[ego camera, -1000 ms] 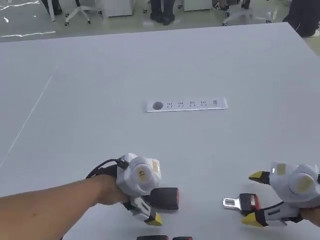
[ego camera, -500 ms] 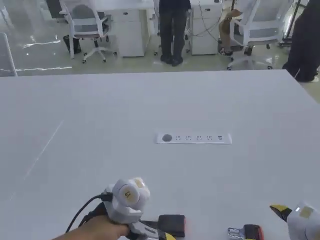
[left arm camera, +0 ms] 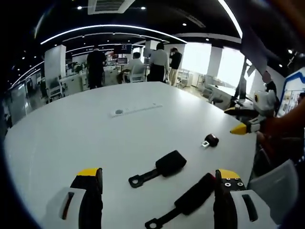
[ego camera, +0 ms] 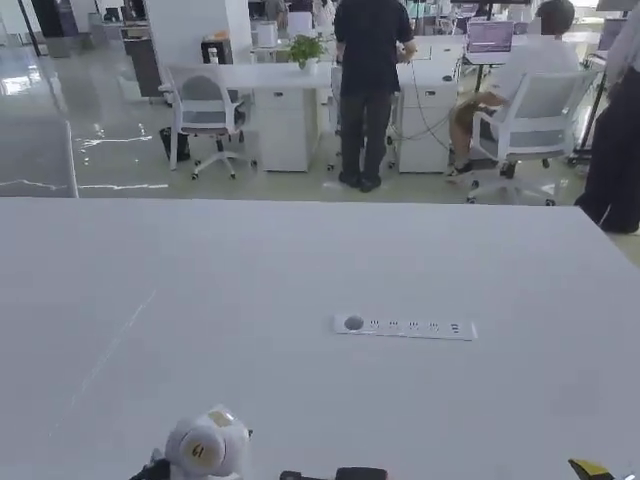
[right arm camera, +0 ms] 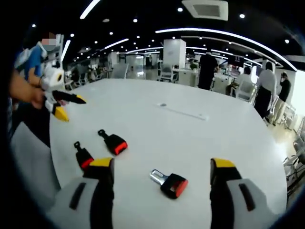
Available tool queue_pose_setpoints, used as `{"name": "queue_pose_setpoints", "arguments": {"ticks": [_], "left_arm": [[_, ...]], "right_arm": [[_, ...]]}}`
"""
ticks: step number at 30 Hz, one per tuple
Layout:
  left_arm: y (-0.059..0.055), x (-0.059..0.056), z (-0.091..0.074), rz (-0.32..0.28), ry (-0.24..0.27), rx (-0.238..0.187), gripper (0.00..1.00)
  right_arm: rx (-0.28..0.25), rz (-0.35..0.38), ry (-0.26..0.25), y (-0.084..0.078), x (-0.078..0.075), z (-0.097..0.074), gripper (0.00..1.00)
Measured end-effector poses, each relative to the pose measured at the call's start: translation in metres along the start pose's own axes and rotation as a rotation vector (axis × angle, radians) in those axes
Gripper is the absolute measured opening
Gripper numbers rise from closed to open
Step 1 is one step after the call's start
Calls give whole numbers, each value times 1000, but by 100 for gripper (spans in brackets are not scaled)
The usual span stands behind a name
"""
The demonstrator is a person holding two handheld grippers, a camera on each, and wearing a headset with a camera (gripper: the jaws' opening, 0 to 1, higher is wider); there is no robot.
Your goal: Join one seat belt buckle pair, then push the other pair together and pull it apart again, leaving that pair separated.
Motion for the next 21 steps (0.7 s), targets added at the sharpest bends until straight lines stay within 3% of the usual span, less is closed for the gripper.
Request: {"name": "queue_pose_setpoints", "arguments": {"ticks": [2, 11, 14, 21], "left_arm": [[-6, 1, -10, -36, 6, -26, 100], [-28, 7, -46, -64, 20, -36, 100], [-29, 2, -57, -82, 15, -62, 100], [-32, 4, -79, -100, 19, -102, 100]], "right_arm": [[-6, -9, 1, 0, 4, -4, 86], [-36, 13, -4, -6, 19, -21, 88], [-39, 25, -4, -9, 23, -27, 90], [-57, 45, -47, -15, 25, -47, 91]]}}
Point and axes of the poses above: the centre of the closed fingertips' face, and the gripper's own axes: z roughly forward along the fingers, x roughly to its left, y roughly out of its top, the point moved 6 cm from there along -z, roughly backward along the fingers, and after that the axes turned 9 degrees about -z, right-handed, at the moved point
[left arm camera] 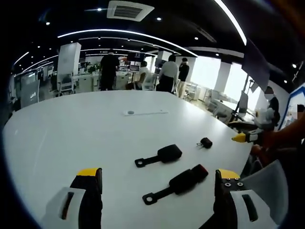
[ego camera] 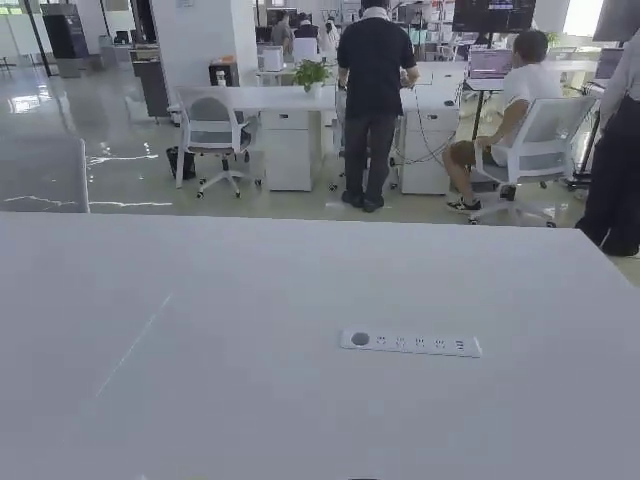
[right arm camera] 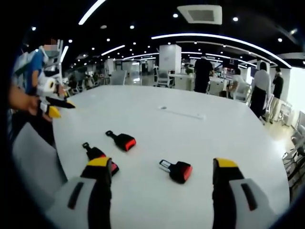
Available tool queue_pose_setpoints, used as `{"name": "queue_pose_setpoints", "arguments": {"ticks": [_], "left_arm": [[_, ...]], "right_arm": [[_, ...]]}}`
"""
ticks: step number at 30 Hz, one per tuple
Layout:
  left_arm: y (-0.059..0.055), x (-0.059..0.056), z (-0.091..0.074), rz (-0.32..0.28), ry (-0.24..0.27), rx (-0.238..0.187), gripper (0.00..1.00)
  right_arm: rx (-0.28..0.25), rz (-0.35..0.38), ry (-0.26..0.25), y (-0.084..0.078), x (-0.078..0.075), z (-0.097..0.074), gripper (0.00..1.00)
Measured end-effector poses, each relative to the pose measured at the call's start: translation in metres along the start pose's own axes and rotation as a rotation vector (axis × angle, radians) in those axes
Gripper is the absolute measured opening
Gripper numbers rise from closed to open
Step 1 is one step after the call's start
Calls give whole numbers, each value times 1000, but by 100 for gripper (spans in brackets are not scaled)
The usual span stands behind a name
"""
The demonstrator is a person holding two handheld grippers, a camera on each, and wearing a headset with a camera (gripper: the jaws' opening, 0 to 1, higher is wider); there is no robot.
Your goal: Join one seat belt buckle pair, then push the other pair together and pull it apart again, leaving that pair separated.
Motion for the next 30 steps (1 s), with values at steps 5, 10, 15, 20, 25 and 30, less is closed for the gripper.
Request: {"name": "queue_pose_setpoints", "arguments": {"ticks": [5, 10, 15, 20, 25, 30], "left_arm": [[-9, -3, -12, -11, 5, -1, 100], [-18, -6, -18, -16, 12, 21, 100], [-17, -4, -19, -25, 11, 12, 100], [-12, -9, -17, -17, 4, -2, 100], [-10, -15, -15, -12, -8, -6, 100], [-13, -19, -15, 1, -20, 7, 100]], "right_arm": [[3, 14, -16, -9, 0, -15, 91], [13, 24, -20, -18, 4, -25, 91], [18, 24, -23, -22, 5, -32, 91], [12, 20, -27, -20, 7, -33, 91], [0, -10, -12, -14, 12, -33, 91], [-7, -18, -2, -13, 16, -33, 91]]}}
Point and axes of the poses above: the centre of the closed fingertips' face, and the gripper's own axes: z roughly forward along the fingers, x roughly to its left, y roughly out of its top, the point moved 6 cm from there along -z, roughly backward along the fingers, and after that the axes turned 9 degrees about -z, right-handed, at the moved point
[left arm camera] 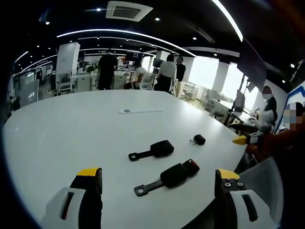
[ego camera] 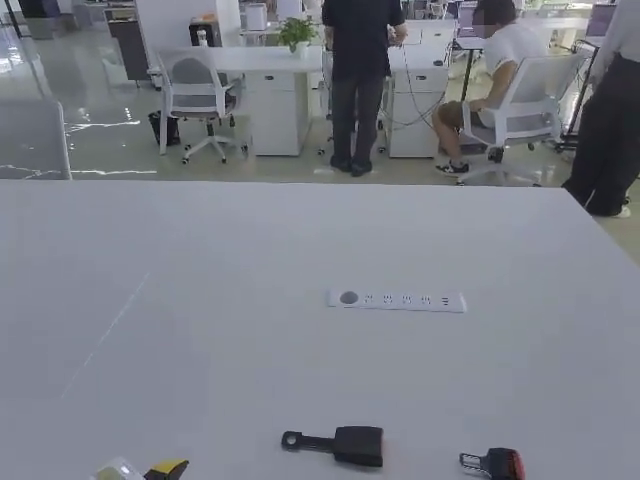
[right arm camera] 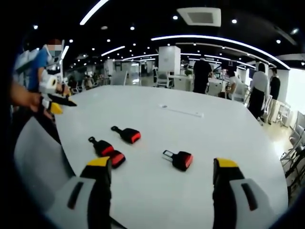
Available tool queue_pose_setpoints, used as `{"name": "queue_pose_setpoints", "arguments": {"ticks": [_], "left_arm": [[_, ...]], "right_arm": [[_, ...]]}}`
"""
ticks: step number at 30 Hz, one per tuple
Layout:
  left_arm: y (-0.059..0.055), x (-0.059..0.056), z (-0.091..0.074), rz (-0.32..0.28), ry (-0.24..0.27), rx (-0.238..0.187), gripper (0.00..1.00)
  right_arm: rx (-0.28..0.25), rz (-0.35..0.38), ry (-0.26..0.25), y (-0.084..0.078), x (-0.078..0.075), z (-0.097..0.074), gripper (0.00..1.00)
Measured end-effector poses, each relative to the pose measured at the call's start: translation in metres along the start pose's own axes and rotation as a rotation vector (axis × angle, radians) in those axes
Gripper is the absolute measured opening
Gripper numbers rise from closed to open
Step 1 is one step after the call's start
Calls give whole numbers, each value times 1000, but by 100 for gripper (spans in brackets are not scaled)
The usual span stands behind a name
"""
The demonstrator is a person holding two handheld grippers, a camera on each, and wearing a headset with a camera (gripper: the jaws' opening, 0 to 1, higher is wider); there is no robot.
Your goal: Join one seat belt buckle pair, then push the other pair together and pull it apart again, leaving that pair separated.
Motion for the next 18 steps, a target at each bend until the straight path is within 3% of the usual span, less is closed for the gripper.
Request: {"name": "queue_pose_setpoints", "arguments": {"ticks": [6, 18], "left_arm": [[-2, -8, 1, 14, -5, 10, 100], [-3, -11, -1, 29, -9, 20, 100]], "right_arm": [[9, -3, 16, -2, 5, 0, 91], [13, -13, 21, -3, 9, -1, 91]]}}
Point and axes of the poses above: the centre of the closed fingertips' face, and the gripper's own axes: z roughly forward along the fingers, x roughly to its left, y roughly out of its top, the point moved 6 cm from there along -z, roughly backward along the fingers, and after that the axes turned 9 degrees about -z, right-handed, at the moved point
